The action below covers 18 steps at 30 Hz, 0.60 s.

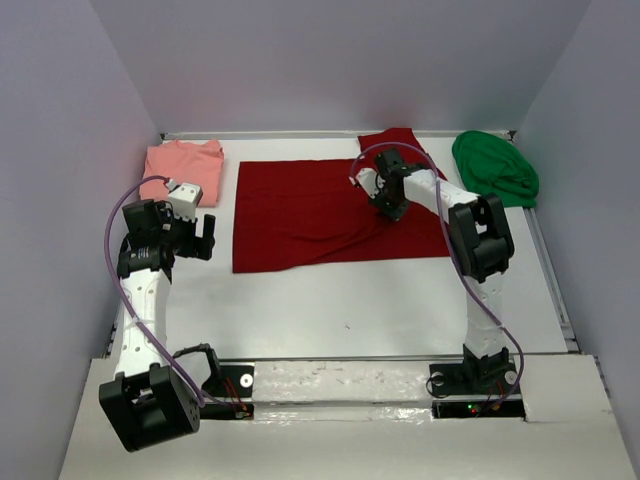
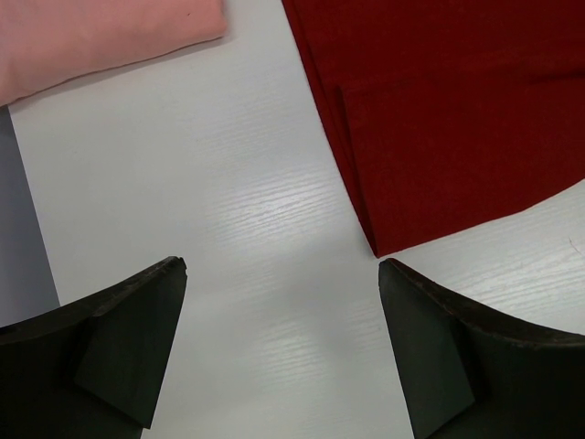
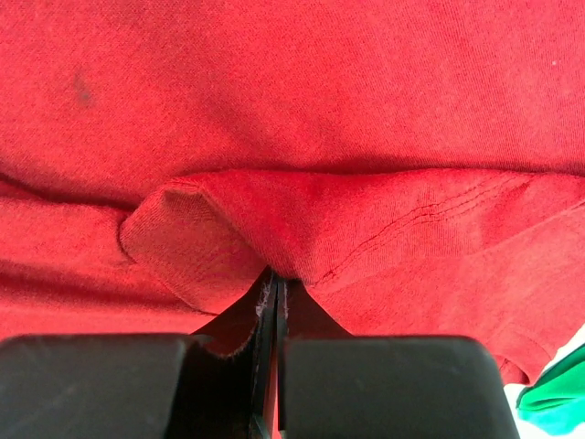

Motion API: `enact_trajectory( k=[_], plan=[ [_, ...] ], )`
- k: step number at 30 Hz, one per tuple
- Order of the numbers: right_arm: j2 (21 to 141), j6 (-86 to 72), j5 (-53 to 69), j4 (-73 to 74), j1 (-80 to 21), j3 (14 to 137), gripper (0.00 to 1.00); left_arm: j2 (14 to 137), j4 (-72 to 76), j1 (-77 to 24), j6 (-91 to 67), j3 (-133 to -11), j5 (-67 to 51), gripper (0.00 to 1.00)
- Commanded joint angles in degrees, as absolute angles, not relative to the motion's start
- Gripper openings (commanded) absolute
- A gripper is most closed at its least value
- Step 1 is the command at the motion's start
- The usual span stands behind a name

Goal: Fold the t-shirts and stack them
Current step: Fold the flattened tshirt in 1/3 of the way

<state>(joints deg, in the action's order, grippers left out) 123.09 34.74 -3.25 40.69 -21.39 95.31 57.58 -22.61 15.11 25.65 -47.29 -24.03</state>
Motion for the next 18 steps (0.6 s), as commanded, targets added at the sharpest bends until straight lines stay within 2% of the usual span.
enact_trajectory(
  k=[1,8,18],
  plan=[
    [123.6,35.4,-4.2,39.9,-21.1,98.6,0.00,57.6,-22.6,15.4,26.0,-49.4,-25.4,0.96],
    [125.3,36.2,-4.8,38.9,-21.1,101.5,0.00,57.0,-22.6,15.3,26.0,-49.0,-25.5,0.97],
    [129.5,37.2,-4.8,38.9,-21.1,112.1,0.00,57.4,-22.9,15.3,26.0,-49.3,-25.5,0.97]
  ],
)
